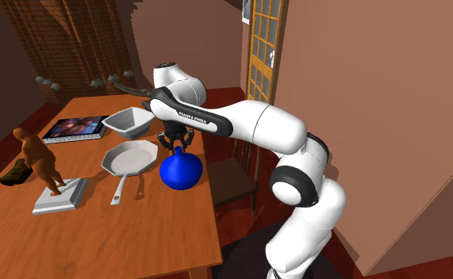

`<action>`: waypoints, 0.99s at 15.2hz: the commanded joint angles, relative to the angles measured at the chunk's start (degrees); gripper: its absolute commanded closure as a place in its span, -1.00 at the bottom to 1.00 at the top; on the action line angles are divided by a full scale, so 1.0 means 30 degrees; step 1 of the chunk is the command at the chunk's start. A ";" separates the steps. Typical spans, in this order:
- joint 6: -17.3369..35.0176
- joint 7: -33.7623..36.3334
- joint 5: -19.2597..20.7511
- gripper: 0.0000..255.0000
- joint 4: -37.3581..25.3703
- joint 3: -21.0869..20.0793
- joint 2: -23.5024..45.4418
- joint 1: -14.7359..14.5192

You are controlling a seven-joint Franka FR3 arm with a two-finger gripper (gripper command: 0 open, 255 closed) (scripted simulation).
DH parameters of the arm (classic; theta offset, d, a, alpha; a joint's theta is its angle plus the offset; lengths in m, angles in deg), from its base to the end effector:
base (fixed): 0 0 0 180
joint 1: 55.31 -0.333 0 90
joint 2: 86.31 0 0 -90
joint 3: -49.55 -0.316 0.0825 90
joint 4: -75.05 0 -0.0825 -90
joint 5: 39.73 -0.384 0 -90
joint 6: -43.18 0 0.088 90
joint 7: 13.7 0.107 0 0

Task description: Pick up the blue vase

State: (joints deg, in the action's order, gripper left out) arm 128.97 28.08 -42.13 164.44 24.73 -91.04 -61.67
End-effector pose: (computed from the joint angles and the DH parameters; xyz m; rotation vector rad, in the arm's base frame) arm 0.4398 0.2843 0.6631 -3.1156 0.2855 -0.0086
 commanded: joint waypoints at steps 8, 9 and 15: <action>-0.2386 0.0396 0.0477 1.00 -0.3434 -0.0229 0.1159 -0.0148; -0.2703 0.0456 0.0557 1.00 -0.3916 -0.0267 0.1341 -0.0181; -0.4767 0.0889 0.1190 1.00 -0.7197 -0.0564 0.2693 -0.0513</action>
State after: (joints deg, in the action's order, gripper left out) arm 115.91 30.46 -39.08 145.08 23.25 -84.03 -62.95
